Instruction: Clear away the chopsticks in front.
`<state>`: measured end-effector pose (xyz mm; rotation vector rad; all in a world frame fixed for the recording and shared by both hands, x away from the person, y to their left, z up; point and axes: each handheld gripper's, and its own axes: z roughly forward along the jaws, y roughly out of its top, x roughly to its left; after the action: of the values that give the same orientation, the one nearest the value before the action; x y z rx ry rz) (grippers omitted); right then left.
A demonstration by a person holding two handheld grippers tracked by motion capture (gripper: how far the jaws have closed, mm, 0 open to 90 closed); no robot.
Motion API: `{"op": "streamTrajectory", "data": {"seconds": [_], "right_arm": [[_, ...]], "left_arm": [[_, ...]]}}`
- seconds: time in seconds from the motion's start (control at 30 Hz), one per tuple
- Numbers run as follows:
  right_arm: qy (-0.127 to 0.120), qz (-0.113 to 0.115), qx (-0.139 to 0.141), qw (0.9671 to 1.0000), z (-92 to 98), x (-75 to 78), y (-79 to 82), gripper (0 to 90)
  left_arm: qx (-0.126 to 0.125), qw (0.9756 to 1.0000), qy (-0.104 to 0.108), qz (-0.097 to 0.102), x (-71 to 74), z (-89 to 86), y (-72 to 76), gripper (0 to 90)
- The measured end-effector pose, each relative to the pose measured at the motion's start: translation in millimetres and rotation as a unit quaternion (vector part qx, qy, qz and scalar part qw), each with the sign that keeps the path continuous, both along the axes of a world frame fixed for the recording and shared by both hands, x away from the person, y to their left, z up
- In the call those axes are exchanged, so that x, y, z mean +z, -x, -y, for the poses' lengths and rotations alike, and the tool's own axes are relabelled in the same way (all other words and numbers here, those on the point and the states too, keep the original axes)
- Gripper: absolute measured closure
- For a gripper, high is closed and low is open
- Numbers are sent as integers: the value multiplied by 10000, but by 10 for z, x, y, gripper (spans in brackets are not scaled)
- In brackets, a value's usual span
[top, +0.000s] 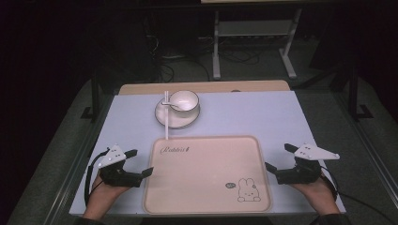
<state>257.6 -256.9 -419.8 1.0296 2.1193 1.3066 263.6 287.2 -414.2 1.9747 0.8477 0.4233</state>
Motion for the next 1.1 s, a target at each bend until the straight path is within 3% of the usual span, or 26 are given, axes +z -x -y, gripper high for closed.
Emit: {"op": "streamTrajectory", "data": {"seconds": [0.13,0.5,1.1], "right_arm": [[112,-121,-22,9999,-14,-9,13,9],[388,-296,-91,9988,-39,-41,13,9],[355,-382,-159,9985,-4,-56,17,9]], "left_arm": [[25,9999,5,-169,25,-15,-29,68],[63,9991,-137,-404,107,-22,-171,68],[112,9964,-449,-712,118,89,-450,68]]}}
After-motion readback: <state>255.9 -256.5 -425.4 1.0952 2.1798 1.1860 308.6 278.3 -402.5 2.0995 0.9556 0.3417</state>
